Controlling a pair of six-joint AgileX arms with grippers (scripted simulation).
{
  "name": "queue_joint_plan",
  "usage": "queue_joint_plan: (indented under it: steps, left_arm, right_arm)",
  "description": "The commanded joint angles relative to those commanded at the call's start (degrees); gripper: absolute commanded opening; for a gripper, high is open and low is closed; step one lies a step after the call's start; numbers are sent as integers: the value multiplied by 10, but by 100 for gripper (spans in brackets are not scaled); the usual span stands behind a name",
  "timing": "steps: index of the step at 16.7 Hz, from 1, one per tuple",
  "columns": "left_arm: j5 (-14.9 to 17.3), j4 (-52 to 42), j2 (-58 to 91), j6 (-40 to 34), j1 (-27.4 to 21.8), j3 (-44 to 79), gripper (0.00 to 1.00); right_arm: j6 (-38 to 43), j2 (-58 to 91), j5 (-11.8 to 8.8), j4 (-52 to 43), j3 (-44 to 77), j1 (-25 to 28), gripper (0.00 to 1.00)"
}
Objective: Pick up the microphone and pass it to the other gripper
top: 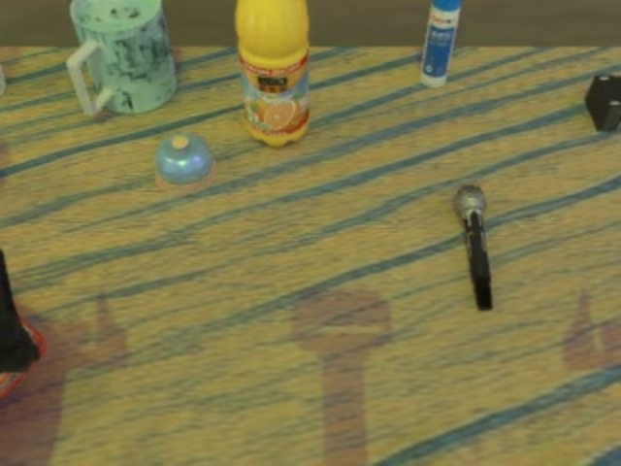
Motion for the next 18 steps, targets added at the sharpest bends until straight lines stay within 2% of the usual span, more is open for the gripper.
queue_joint_plan:
  steps: [4, 8, 12, 18]
  left_arm:
    - [0, 0, 0, 0, 0, 0, 100]
    - [0, 0, 0, 0, 0, 0, 100]
    - [0, 0, 0, 0, 0, 0, 100]
    - [0, 0, 0, 0, 0, 0, 100]
  right_arm:
    - [5, 17, 1, -11, 17, 5, 100]
    - [34, 126, 6, -75, 119, 32, 100]
    - [79, 330, 17, -179, 280, 73, 100]
    - [155, 726, 35, -364, 551, 145, 100]
